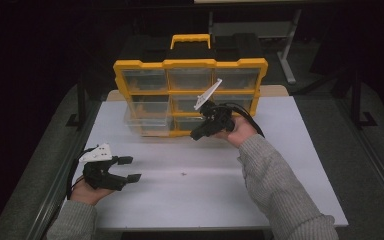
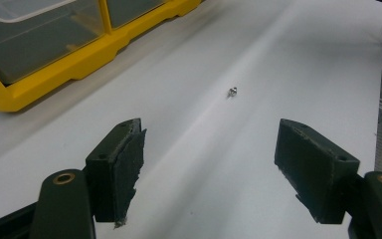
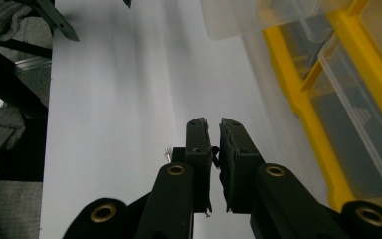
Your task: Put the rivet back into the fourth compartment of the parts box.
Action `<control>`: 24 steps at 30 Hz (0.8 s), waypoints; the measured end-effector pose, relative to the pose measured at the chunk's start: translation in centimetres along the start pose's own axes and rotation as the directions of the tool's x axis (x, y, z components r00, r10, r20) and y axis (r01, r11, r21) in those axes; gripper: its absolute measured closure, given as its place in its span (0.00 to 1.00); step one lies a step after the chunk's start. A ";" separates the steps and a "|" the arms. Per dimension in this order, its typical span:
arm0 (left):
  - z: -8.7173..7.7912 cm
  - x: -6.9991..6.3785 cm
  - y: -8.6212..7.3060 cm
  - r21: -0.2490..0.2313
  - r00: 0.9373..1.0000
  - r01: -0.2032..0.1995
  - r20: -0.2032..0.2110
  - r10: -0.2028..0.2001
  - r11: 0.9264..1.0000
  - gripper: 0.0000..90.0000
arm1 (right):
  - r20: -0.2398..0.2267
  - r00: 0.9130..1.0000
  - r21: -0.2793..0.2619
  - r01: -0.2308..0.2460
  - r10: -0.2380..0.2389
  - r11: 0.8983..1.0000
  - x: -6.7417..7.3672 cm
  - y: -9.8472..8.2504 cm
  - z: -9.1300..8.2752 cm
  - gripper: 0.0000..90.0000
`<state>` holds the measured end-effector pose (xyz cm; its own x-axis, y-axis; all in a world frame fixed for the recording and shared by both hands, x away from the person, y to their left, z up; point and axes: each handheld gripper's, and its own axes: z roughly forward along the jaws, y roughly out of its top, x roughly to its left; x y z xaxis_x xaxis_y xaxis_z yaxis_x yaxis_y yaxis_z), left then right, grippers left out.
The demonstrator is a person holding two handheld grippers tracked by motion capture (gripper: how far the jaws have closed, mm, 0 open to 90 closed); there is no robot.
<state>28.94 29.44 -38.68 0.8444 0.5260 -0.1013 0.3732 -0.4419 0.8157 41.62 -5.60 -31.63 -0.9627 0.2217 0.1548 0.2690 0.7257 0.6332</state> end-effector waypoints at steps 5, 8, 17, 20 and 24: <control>0.0 0.0 0.0 -0.001 1.000 -0.001 0.000 0.001 1.000 0.30 | 0.002 1.000 -0.018 0.014 -0.014 1.000 -0.1 0.9 -0.9 0.91; 0.0 0.0 0.0 0.000 1.000 -0.001 0.000 0.001 1.000 0.30 | 0.009 1.000 -0.025 0.023 -0.023 0.999 -0.1 1.5 -1.5 0.91; -0.1 0.1 0.0 -0.002 1.000 0.002 -0.001 -0.002 1.000 0.30 | 0.020 0.998 -0.029 0.053 -0.052 0.998 0.0 3.3 -2.9 0.91; -0.1 0.1 -0.1 -0.005 1.000 0.004 -0.001 -0.004 1.000 0.30 | 0.029 0.998 -0.027 0.057 -0.056 0.998 0.0 3.9 -3.2 0.91; -0.1 0.1 0.0 -0.006 1.000 -0.002 -0.004 0.002 1.000 0.30 | 0.032 0.998 -0.025 0.062 -0.061 0.998 0.1 4.7 -3.7 0.91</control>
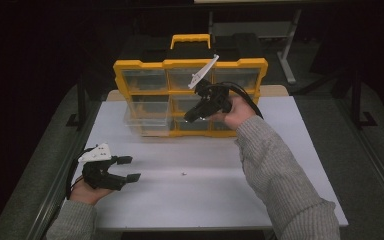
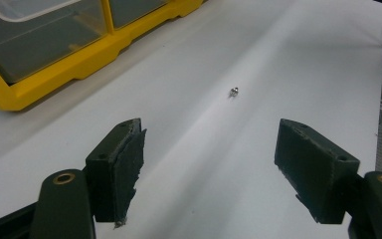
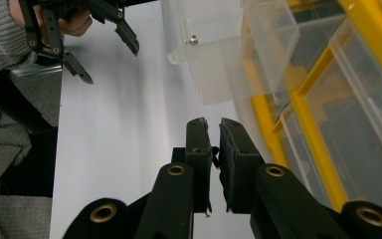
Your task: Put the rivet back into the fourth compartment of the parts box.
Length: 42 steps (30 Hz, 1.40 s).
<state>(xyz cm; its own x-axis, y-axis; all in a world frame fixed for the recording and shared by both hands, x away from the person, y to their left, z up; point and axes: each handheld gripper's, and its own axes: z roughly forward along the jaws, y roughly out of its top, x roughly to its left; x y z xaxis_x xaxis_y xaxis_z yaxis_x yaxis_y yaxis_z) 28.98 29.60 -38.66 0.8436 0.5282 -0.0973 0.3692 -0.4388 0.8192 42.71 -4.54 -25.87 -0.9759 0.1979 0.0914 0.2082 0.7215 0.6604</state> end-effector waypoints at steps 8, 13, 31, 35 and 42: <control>0.0 0.0 0.0 -0.005 1.000 0.002 -0.002 -0.002 1.000 0.30 | 0.009 1.000 -0.001 0.016 -0.016 1.000 0.0 1.5 -0.6 0.91; -0.1 0.0 0.0 -0.004 1.000 0.002 -0.002 -0.002 1.000 0.30 | 0.011 1.000 -0.007 0.025 -0.024 1.000 -0.1 2.3 -0.8 0.91; -0.2 0.1 0.0 -0.004 1.000 -0.004 -0.001 0.004 1.000 0.30 | 0.006 0.999 -0.020 0.054 -0.054 0.998 0.0 5.4 -0.9 0.91; -0.2 0.1 0.0 0.001 1.000 -0.005 -0.001 0.005 1.000 0.30 | 0.002 0.998 -0.022 0.059 -0.059 0.998 0.0 6.3 -0.8 0.91; -0.2 0.1 0.0 -0.004 1.000 0.004 0.000 -0.004 1.000 0.30 | -0.002 0.997 -0.017 0.076 -0.076 0.997 0.0 7.5 -0.2 0.91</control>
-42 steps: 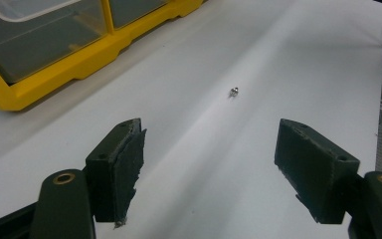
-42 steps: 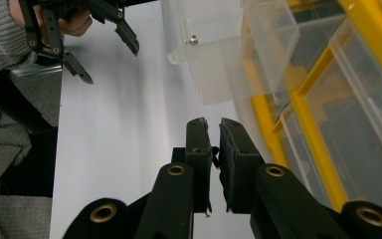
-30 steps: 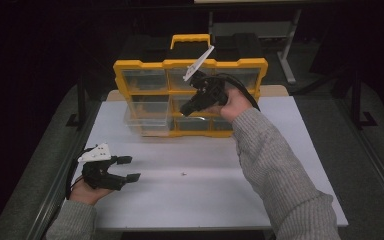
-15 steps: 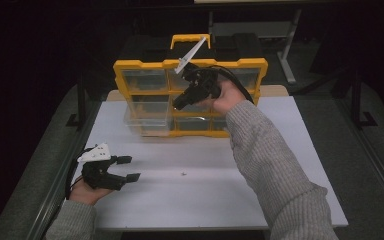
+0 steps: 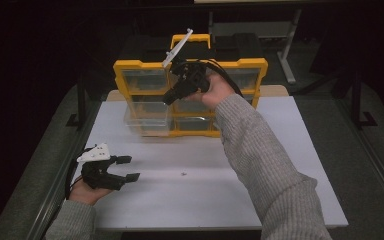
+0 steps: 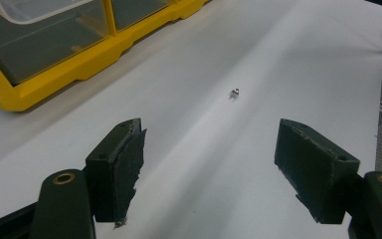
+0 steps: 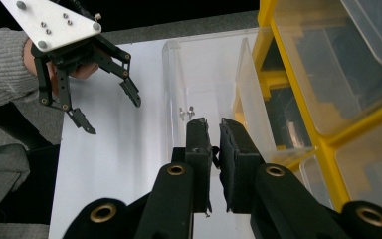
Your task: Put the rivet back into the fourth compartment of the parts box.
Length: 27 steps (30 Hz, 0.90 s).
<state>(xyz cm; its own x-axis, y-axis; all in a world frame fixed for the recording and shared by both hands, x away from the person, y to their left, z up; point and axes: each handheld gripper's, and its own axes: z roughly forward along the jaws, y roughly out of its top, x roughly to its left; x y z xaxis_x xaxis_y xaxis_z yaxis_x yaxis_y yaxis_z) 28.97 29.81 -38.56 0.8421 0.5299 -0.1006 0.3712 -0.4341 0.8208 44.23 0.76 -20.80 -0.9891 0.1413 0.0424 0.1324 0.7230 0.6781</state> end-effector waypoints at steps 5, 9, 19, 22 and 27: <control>0.0 0.0 0.0 0.002 1.000 0.008 0.002 -0.008 1.000 0.30 | -0.002 1.000 0.008 -0.004 0.004 1.000 0.0 0.8 0.4 0.91; 0.0 0.0 0.0 0.001 1.000 0.003 0.000 -0.003 1.000 0.30 | -0.007 1.000 0.004 0.007 -0.007 1.000 -0.1 1.4 1.0 0.91; 0.0 0.0 -0.1 -0.001 1.000 0.006 -0.001 -0.006 1.000 0.29 | -0.019 1.000 0.007 0.011 -0.011 1.000 -0.3 2.2 3.0 0.91; -0.1 0.0 0.0 -0.003 1.000 -0.001 -0.004 0.001 1.000 0.29 | -0.031 1.000 0.011 0.007 -0.006 1.000 -0.3 2.4 3.7 0.91; 0.0 0.0 -0.1 -0.007 1.000 0.007 -0.003 -0.007 1.000 0.29 | -0.037 0.999 0.019 0.011 -0.010 1.000 -0.4 2.6 4.9 0.91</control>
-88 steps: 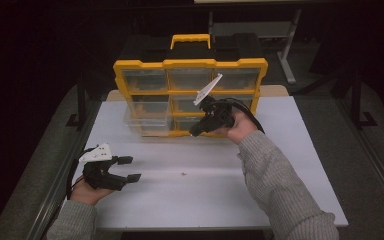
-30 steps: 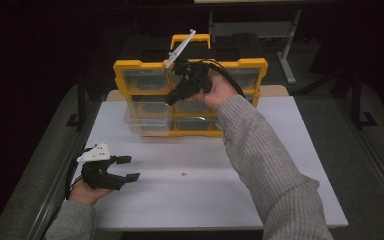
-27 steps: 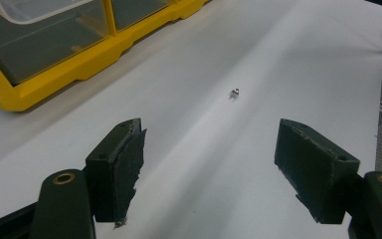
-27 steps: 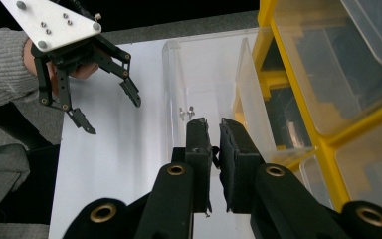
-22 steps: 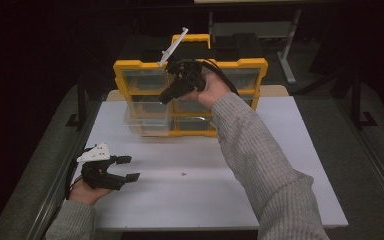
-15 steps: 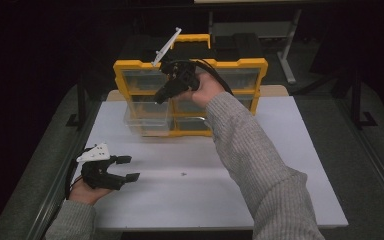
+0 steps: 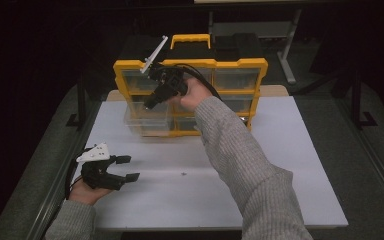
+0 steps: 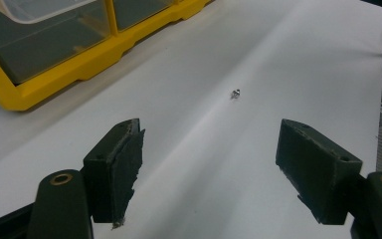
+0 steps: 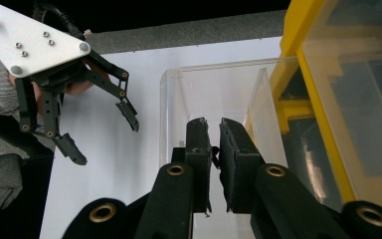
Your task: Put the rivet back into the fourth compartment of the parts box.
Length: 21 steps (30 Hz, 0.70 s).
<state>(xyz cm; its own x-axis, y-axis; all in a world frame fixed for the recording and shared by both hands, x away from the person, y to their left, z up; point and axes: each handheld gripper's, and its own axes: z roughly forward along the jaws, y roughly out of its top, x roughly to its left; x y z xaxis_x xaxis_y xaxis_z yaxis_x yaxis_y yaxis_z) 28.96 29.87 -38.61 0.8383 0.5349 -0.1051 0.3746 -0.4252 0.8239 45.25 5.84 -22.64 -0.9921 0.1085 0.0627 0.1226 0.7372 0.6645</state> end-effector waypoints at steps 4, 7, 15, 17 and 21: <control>0.0 0.0 0.0 -0.001 1.000 0.000 -0.001 0.000 1.000 0.28 | 0.002 1.000 0.023 0.006 -0.006 1.000 -0.1 0.0 1.1 0.91; 0.0 0.0 0.0 -0.002 1.000 0.000 -0.002 0.000 1.000 0.28 | -0.001 1.000 0.028 0.012 -0.012 1.000 -0.3 0.0 1.8 0.91; 0.0 0.0 0.0 -0.001 1.000 0.005 -0.004 -0.005 1.000 0.27 | -0.010 1.000 0.044 0.003 -0.003 0.999 -0.6 -0.5 3.1 0.91; 0.0 0.0 0.0 -0.001 1.000 0.006 -0.003 -0.006 1.000 0.27 | -0.013 1.000 0.042 -0.001 0.001 0.999 -0.7 -0.6 3.3 0.90; 0.0 0.0 0.0 0.000 1.000 0.007 -0.003 -0.007 1.000 0.27 | -0.009 1.000 0.048 -0.003 0.003 0.999 -0.7 -0.8 3.7 0.89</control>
<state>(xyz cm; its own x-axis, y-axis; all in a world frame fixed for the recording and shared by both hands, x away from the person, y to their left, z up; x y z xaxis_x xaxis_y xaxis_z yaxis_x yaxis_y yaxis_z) 28.94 29.86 -38.65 0.8348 0.5397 -0.1091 0.3802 -0.4216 0.8232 45.90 7.63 -26.01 -0.9919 0.1048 0.0717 0.1265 0.7678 0.6281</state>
